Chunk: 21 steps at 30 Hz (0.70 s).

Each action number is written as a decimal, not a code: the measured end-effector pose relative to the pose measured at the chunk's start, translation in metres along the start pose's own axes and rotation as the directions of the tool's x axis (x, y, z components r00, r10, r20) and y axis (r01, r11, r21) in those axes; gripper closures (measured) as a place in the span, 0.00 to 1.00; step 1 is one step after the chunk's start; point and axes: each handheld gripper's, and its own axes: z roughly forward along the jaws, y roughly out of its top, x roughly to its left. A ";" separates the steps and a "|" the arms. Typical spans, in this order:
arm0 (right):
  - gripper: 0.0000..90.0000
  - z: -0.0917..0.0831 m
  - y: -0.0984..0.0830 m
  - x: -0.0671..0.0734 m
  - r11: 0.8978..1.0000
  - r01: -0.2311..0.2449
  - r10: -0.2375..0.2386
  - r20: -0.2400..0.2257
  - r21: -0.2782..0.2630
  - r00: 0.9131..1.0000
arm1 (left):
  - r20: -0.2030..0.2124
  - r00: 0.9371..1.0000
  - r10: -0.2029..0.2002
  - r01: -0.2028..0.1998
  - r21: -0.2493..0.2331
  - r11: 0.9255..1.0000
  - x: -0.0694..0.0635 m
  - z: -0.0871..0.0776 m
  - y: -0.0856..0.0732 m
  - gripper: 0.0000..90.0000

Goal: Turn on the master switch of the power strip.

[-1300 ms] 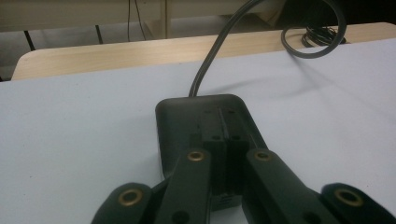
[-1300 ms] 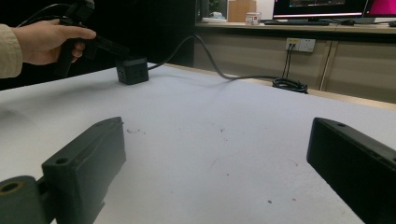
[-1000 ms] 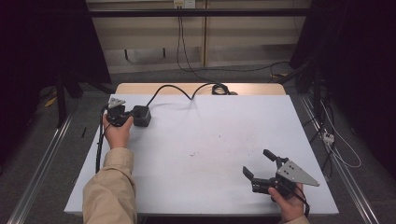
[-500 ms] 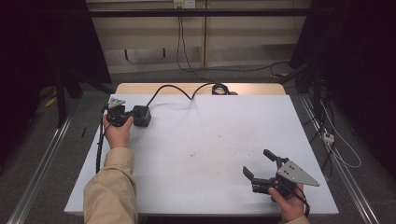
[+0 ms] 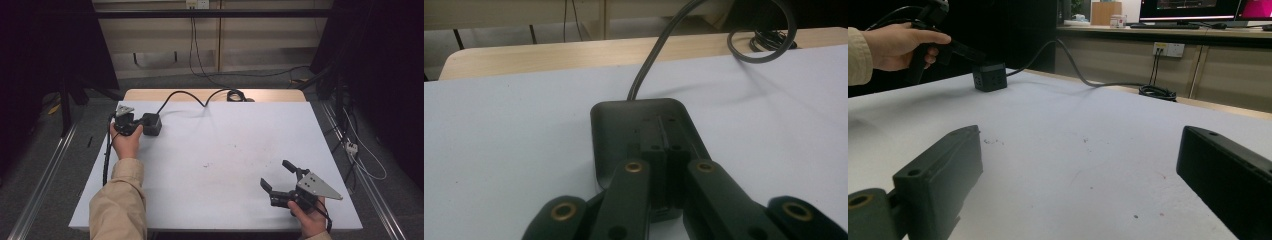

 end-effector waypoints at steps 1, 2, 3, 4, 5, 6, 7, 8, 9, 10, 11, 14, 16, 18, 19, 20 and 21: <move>0.04 0.000 0.000 0.000 1.000 0.000 0.000 -0.001 -0.002 1.000 | 0.000 1.000 -0.011 0.011 -0.003 1.000 0.000 0.000 0.000 1.00; 0.05 0.000 0.000 0.000 1.000 0.001 -0.001 -0.002 -0.003 1.000 | 0.001 1.000 -0.014 0.014 -0.002 1.000 0.000 0.000 0.000 1.00; 0.05 0.000 0.000 0.000 1.000 0.004 -0.004 0.000 -0.002 1.000 | 0.004 1.000 -0.017 0.017 -0.002 1.000 0.000 0.000 0.000 1.00; 0.05 0.000 0.000 0.000 1.000 0.003 -0.003 0.001 -0.001 1.000 | 0.001 1.000 -0.014 0.014 -0.001 1.000 0.000 0.000 0.000 1.00; 0.05 0.000 0.000 -0.001 1.000 0.004 -0.004 0.000 -0.002 1.000 | 0.000 1.000 -0.009 0.009 0.001 1.000 0.000 0.000 0.000 1.00; 0.05 0.001 0.000 -0.001 1.000 0.002 -0.002 0.000 -0.001 1.000 | 0.003 1.000 -0.010 0.010 -0.004 1.000 0.000 0.000 0.000 1.00; 0.05 0.001 0.000 -0.001 1.000 0.001 -0.001 0.001 -0.001 1.000 | 0.008 1.000 -0.017 0.017 -0.002 1.000 0.001 0.000 0.000 1.00; 0.05 0.001 0.000 -0.001 1.000 0.001 -0.001 0.001 -0.002 1.000 | 0.008 1.000 -0.027 0.027 -0.008 1.000 0.001 0.000 0.000 1.00; 0.05 0.001 0.000 -0.001 1.000 0.000 0.000 0.001 -0.002 1.000 | 0.008 1.000 -0.021 0.021 -0.003 1.000 0.001 0.000 0.000 1.00; 0.05 0.001 0.000 -0.001 1.000 -0.001 0.001 0.002 -0.002 1.000 | 0.004 1.000 -0.013 0.013 0.001 1.000 0.001 0.000 0.001 1.00; 0.05 0.001 0.000 -0.001 1.000 0.000 0.000 0.000 -0.001 1.000 | 0.002 1.000 -0.016 0.016 0.002 1.000 0.000 0.000 0.001 1.00; 0.05 0.002 0.000 0.000 1.000 0.004 -0.004 -0.002 -0.004 1.000 | -0.003 1.000 -0.023 0.023 -0.003 1.000 -0.001 0.001 0.001 1.00; 0.05 0.002 0.000 0.000 1.000 0.004 -0.004 -0.002 -0.003 1.000 | -0.005 1.000 -0.025 0.025 -0.005 1.000 -0.001 0.001 0.001 1.00; 0.05 0.001 0.000 0.000 1.000 -0.002 0.002 -0.002 -0.002 1.000 | -0.009 0.999 -0.033 0.033 -0.012 0.999 0.000 0.001 0.001 1.00; 0.05 0.001 0.000 -0.001 1.000 -0.002 0.002 -0.002 -0.002 1.000 | -0.008 0.999 -0.032 0.032 -0.009 0.999 0.000 0.001 0.002 1.00; 0.05 0.001 0.000 -0.001 1.000 -0.003 0.003 -0.001 -0.003 1.000 | -0.010 0.999 -0.038 0.037 -0.012 0.999 0.000 0.001 0.002 1.00; 0.05 0.001 0.000 -0.001 1.000 -0.003 0.003 0.000 -0.004 1.000 | -0.011 0.999 -0.043 0.043 -0.014 0.999 0.001 0.001 0.001 1.00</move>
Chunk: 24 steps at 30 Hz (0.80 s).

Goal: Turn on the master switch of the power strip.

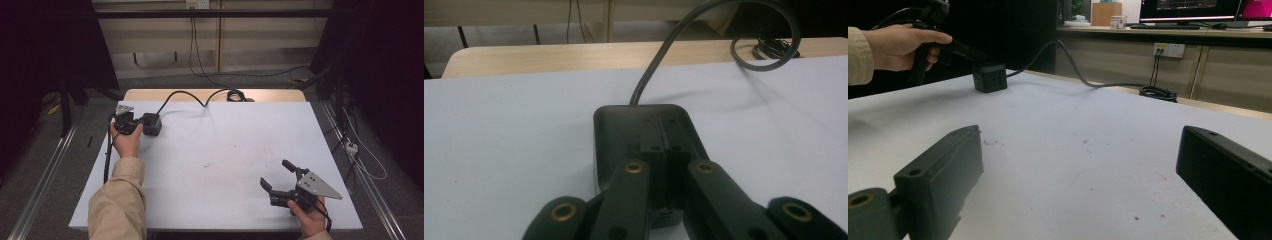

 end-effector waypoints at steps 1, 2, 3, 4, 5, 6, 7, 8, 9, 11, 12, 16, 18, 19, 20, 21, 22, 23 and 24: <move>0.05 0.000 0.000 0.000 1.000 0.000 0.000 0.000 -0.001 1.000 | 0.002 1.000 -0.003 0.003 0.000 1.000 0.000 0.000 0.000 1.00; 0.05 0.000 0.000 0.000 1.000 0.000 0.000 0.000 -0.001 1.000 | 0.002 1.000 0.000 0.000 0.002 1.000 0.000 0.000 0.000 1.00; 0.05 0.000 0.000 0.000 1.000 0.001 -0.001 0.000 0.000 1.000 | 0.002 1.000 0.001 -0.001 0.003 1.000 0.000 0.000 0.000 1.00; 0.05 0.000 0.000 -0.001 1.000 0.002 -0.002 0.000 0.001 1.000 | 0.003 1.000 0.000 0.000 0.003 1.000 0.000 0.000 0.000 1.00; 0.05 0.000 0.000 -0.001 1.000 0.002 -0.002 0.000 0.001 1.000 | 0.003 1.000 -0.001 0.001 0.003 1.000 0.001 -0.001 0.000 1.00; 0.05 0.000 0.000 -0.001 1.000 0.001 -0.001 0.000 0.001 1.000 | 0.002 1.000 -0.001 0.001 0.002 1.000 0.001 -0.001 0.000 1.00; 0.05 0.000 0.000 -0.001 1.000 0.001 -0.001 -0.001 0.001 1.000 | 0.000 1.000 0.004 -0.004 0.004 1.000 0.001 -0.001 0.000 1.00; 0.05 0.000 0.000 -0.001 1.000 0.001 -0.001 -0.002 0.000 1.000 | -0.002 1.000 0.007 -0.007 0.002 1.000 0.000 -0.001 0.000 1.00; 0.05 0.001 0.000 0.000 1.000 -0.001 0.001 -0.003 0.000 1.000 | -0.002 1.000 0.014 -0.014 0.004 1.000 0.000 -0.001 0.000 1.00; 0.05 0.001 0.000 0.000 1.000 -0.001 0.001 -0.004 0.001 1.000 | -0.005 1.000 0.016 -0.016 0.007 1.000 0.000 -0.002 0.000 1.00; 0.05 0.001 0.000 0.000 1.000 0.000 0.000 -0.004 0.001 1.000 | -0.009 1.000 0.023 -0.023 0.008 1.000 0.001 -0.003 0.001 0.99; 0.05 0.002 0.000 0.000 1.000 0.002 -0.002 -0.003 0.001 1.000 | -0.006 1.000 0.018 -0.018 -0.007 1.000 0.001 -0.005 0.002 0.91; 0.05 0.002 0.000 0.001 1.000 0.003 -0.003 -0.005 0.003 1.000 | -0.002 1.000 0.020 -0.020 -0.022 1.000 0.000 -0.007 0.003 0.87; 0.05 0.002 0.000 0.001 1.000 0.006 -0.006 -0.006 0.004 1.000 | -0.001 1.000 0.021 -0.021 -0.018 1.000 0.000 -0.008 0.004 0.84; 0.05 0.002 0.000 0.001 1.000 0.006 -0.006 -0.007 0.004 1.000 | 0.005 1.000 0.011 -0.011 -0.027 1.000 -0.001 -0.008 0.004 0.81; 0.05 0.002 0.000 0.001 1.000 0.006 -0.006 -0.006 0.003 1.000 | 0.005 1.000 0.013 -0.013 -0.029 1.000 -0.001 -0.009 0.005 0.78; 0.05 0.002 0.000 0.001 1.000 0.006 -0.006 -0.006 0.003 1.000 | 0.003 1.000 0.013 -0.013 -0.031 0.999 -0.002 -0.010 0.005 0.76; 0.05 0.002 0.000 0.001 1.000 0.004 -0.004 -0.006 0.002 1.000 | 0.008 1.000 0.017 -0.016 -0.031 0.999 -0.002 -0.010 0.006 0.74; 0.05 0.003 0.000 0.001 1.000 0.004 -0.004 -0.005 0.003 1.000 | 0.014 1.000 0.010 -0.010 -0.026 1.000 -0.003 -0.011 0.006 0.71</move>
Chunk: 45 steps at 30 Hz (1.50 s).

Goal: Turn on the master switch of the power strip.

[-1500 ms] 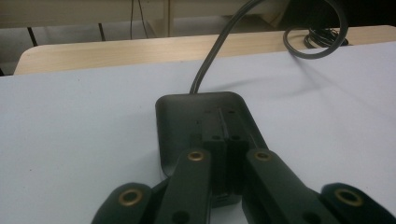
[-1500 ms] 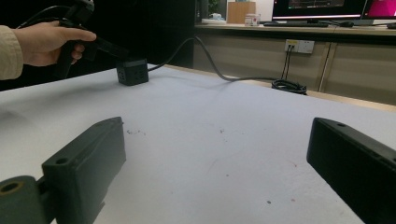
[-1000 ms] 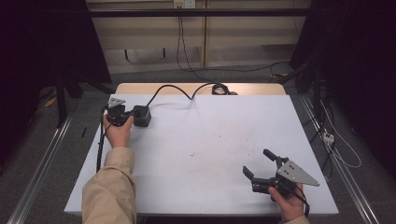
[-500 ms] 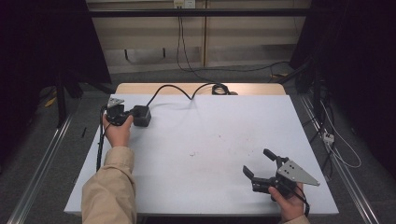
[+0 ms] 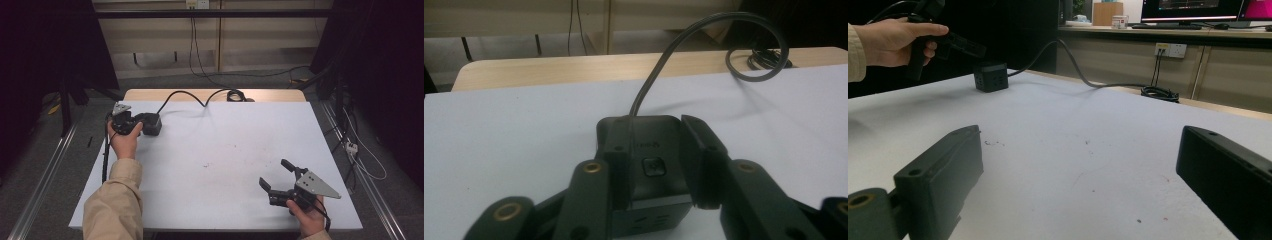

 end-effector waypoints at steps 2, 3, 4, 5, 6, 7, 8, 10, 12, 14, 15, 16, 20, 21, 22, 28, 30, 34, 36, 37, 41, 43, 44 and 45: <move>0.05 0.001 0.000 0.000 1.000 -0.001 0.001 0.000 0.000 1.000 | 0.012 1.000 -0.005 0.005 -0.006 1.000 -0.001 0.000 0.000 0.66; 0.05 0.001 0.000 0.000 1.000 0.000 0.000 0.000 0.000 1.000 | 0.020 1.000 0.001 -0.001 -0.003 1.000 -0.002 -0.001 0.001 0.66; 0.05 0.001 0.000 0.000 1.000 0.003 -0.003 -0.003 0.003 1.000 | 0.020 1.000 -0.002 0.002 -0.004 1.000 -0.003 -0.001 0.001 0.63; 0.05 0.001 0.000 0.001 1.000 0.003 -0.003 -0.004 0.004 1.000 | 0.026 1.000 -0.005 0.006 -0.005 1.000 -0.003 -0.002 0.001 0.61; 0.05 0.001 0.000 0.001 1.000 0.004 -0.004 -0.004 0.004 1.000 | 0.030 1.000 -0.009 0.009 -0.004 1.000 -0.003 -0.003 0.001 0.59; 0.05 0.001 0.000 0.001 1.000 0.004 -0.004 -0.005 0.003 1.000 | 0.030 0.999 -0.012 0.012 0.001 1.000 -0.003 -0.003 0.002 0.56; 0.05 0.002 0.000 0.001 1.000 0.004 -0.004 -0.006 0.004 1.000 | 0.031 0.999 -0.022 0.022 0.001 1.000 -0.004 -0.004 0.002 0.53; 0.05 0.002 0.000 0.001 1.000 0.003 -0.003 -0.003 0.004 1.000 | 0.039 0.999 -0.025 0.025 0.006 1.000 -0.005 -0.004 0.002 0.48; 0.05 0.002 0.000 0.001 1.000 0.003 -0.003 -0.004 0.004 1.000 | 0.050 0.998 -0.033 0.032 0.006 0.999 -0.005 -0.005 0.002 0.44; 0.05 0.002 0.000 0.001 1.000 0.004 -0.004 -0.003 0.004 1.000 | 0.057 0.998 -0.031 0.030 0.012 0.999 -0.007 -0.006 0.002 0.40; 0.05 0.002 0.000 0.001 1.000 0.003 -0.003 -0.004 0.003 1.000 | 0.062 0.997 -0.037 0.036 0.014 0.999 -0.008 -0.006 0.002 0.37; 0.05 0.002 0.000 0.001 1.000 0.005 -0.004 -0.003 0.004 1.000 | 0.066 0.997 -0.034 0.033 0.015 0.999 -0.009 -0.006 0.002 0.34; 0.05 0.002 0.000 0.001 1.000 0.005 -0.005 -0.004 0.003 1.000 | 0.086 0.996 -0.031 0.030 0.018 0.999 -0.013 -0.007 0.003 0.25; 0.05 0.002 0.000 0.001 1.000 0.006 -0.006 -0.003 0.004 1.000 | 0.091 0.995 -0.028 0.027 0.015 1.000 -0.014 -0.008 0.003 0.23; 0.05 0.002 0.000 0.001 1.000 0.004 -0.004 -0.003 0.004 1.000 | 0.096 0.995 -0.019 0.018 0.016 1.000 -0.015 -0.009 0.003 0.21; 0.05 0.001 0.000 0.001 1.000 0.004 -0.004 -0.001 0.004 1.000 | 0.128 0.992 -0.009 0.005 0.030 1.000 -0.020 -0.013 0.000 0.16; 0.05 0.001 0.000 0.001 1.000 0.005 -0.005 -0.002 0.005 1.000 | 0.138 0.990 0.008 -0.013 0.038 0.999 -0.023 -0.015 -0.001 0.14; 0.05 0.001 -0.001 0.001 1.000 0.005 -0.005 -0.005 0.007 1.000 | 0.172 0.985 0.005 -0.008 0.014 1.000 -0.027 -0.020 -0.004 0.13; 0.05 0.001 -0.001 0.001 1.000 0.006 -0.006 -0.004 0.008 1.000 | 0.181 0.983 0.010 -0.012 0.010 1.000 -0.029 -0.021 -0.007 0.13; 0.05 0.000 -0.001 0.001 1.000 0.005 -0.005 -0.004 0.008 1.000 | 0.183 0.983 0.018 -0.021 0.014 1.000 -0.030 -0.022 -0.008 0.13; 0.05 0.000 -0.001 0.001 1.000 0.008 -0.008 -0.006 0.008 1.000 | 0.204 0.978 0.033 -0.035 0.005 0.999 -0.034 -0.027 -0.010 0.12; 0.05 0.001 -0.001 0.001 1.000 0.007 -0.007 -0.006 0.009 1.000 | 0.219 0.975 0.042 -0.042 -0.001 0.999 -0.036 -0.030 -0.012 0.12; 0.05 0.001 -0.001 0.001 1.000 0.007 -0.007 -0.006 0.009 1.000 | 0.230 0.972 0.043 -0.043 -0.006 0.999 -0.037 -0.031 -0.014 0.12; 0.05 0.001 -0.001 0.001 1.000 0.006 -0.006 -0.005 0.010 1.000 | 0.239 0.970 0.042 -0.041 -0.009 0.999 -0.038 -0.033 -0.016 0.12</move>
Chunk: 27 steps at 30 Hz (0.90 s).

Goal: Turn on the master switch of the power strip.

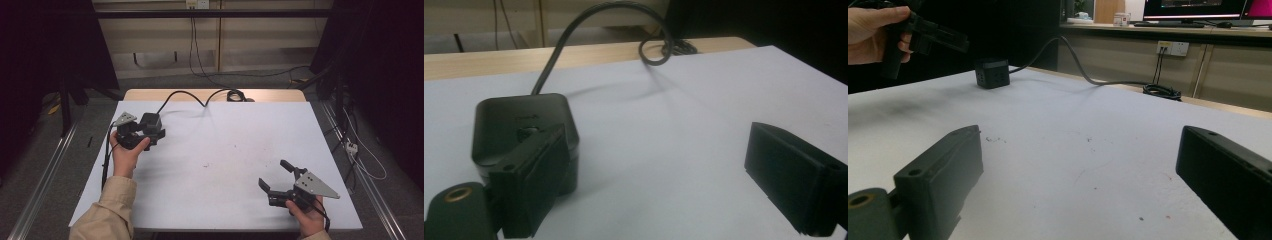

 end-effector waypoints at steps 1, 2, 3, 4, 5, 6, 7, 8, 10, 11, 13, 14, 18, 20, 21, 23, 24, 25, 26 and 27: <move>0.05 0.000 0.000 0.000 1.000 -0.001 0.001 0.000 -0.001 1.000 | 0.006 1.000 0.000 0.000 -0.004 1.000 -0.002 -0.001 -0.002 0.11; 0.05 0.000 0.000 0.000 1.000 0.000 0.000 0.000 -0.003 1.000 | 0.010 1.000 0.006 -0.006 -0.008 1.000 -0.003 -0.002 -0.003 0.10; 0.05 0.000 0.000 0.000 1.000 0.000 0.000 -0.001 -0.003 1.000 | 0.016 1.000 0.007 -0.007 -0.010 1.000 -0.005 -0.003 -0.005 0.10; 0.05 0.000 0.000 0.000 1.000 -0.001 0.001 -0.001 -0.001 1.000 | 0.018 1.000 0.011 -0.010 -0.012 1.000 -0.006 -0.004 -0.006 0.10; 0.05 0.000 0.000 0.000 1.000 -0.001 0.001 -0.001 -0.001 1.000 | 0.018 1.000 0.024 -0.023 -0.006 1.000 -0.007 -0.005 -0.007 0.10; 0.05 0.000 0.000 0.000 1.000 0.000 0.000 -0.001 -0.002 1.000 | 0.023 0.999 0.030 -0.030 -0.004 1.000 -0.008 -0.006 -0.008 0.10; 0.05 0.000 0.000 0.000 1.000 0.000 0.000 -0.002 -0.002 1.000 | 0.023 0.999 0.034 -0.034 -0.005 0.999 -0.010 -0.006 -0.009 0.10; 0.05 0.000 0.000 0.000 1.000 -0.001 0.001 -0.002 -0.003 1.000 | 0.025 0.999 0.040 -0.040 -0.002 0.999 -0.011 -0.007 -0.010 0.10; 0.05 0.000 0.000 0.000 1.000 0.000 0.000 -0.002 -0.002 1.000 | 0.030 0.998 0.049 -0.049 -0.004 0.999 -0.013 -0.009 -0.012 0.10; 0.05 0.000 0.000 0.000 1.000 -0.001 0.001 -0.002 -0.002 1.000 | 0.034 0.998 0.052 -0.052 -0.007 0.999 -0.014 -0.009 -0.013 0.10; 0.05 0.000 0.000 0.000 1.000 -0.001 0.001 -0.001 -0.002 1.000 | 0.033 0.998 0.058 -0.057 -0.004 0.998 -0.016 -0.010 -0.014 0.09; 0.05 0.000 0.000 0.000 1.000 0.000 0.000 -0.002 -0.002 1.000 | 0.033 0.997 0.064 -0.064 -0.001 0.998 -0.017 -0.011 -0.015 0.09; 0.05 0.000 0.000 0.000 1.000 -0.001 0.001 -0.002 -0.001 1.000 | 0.046 0.996 0.079 -0.079 -0.006 0.997 -0.021 -0.013 -0.018 0.09; 0.05 0.000 0.000 0.000 1.000 -0.001 0.001 -0.002 -0.001 1.000 | 0.052 0.995 0.086 -0.086 -0.006 0.996 -0.022 -0.014 -0.020 0.08; 0.05 0.000 0.000 0.000 1.000 -0.003 0.003 -0.001 0.000 1.000 | 0.052 0.995 0.088 -0.088 -0.006 0.996 -0.023 -0.015 -0.021 0.08; 0.05 0.000 0.000 0.000 1.000 -0.005 0.005 -0.002 -0.002 1.000 | 0.056 0.994 0.092 -0.091 -0.014 0.996 -0.024 -0.017 -0.022 0.08; 0.05 0.000 0.000 0.000 1.000 -0.005 0.005 -0.002 -0.002 1.000 | 0.058 0.994 0.094 -0.094 -0.014 0.996 -0.025 -0.018 -0.023 0.08; 0.05 0.000 0.000 0.000 1.000 -0.005 0.005 -0.002 -0.002 1.000 | 0.057 0.994 0.098 -0.097 -0.015 0.995 -0.025 -0.019 -0.024 0.08; 0.05 0.000 0.000 0.000 1.000 -0.005 0.005 -0.003 -0.002 1.000 | 0.057 0.994 0.096 -0.095 -0.018 0.995 -0.026 -0.020 -0.025 0.08; 0.05 0.000 0.000 0.000 1.000 -0.004 0.004 -0.003 -0.001 1.000 | 0.061 0.993 0.098 -0.097 -0.019 0.995 -0.026 -0.021 -0.025 0.08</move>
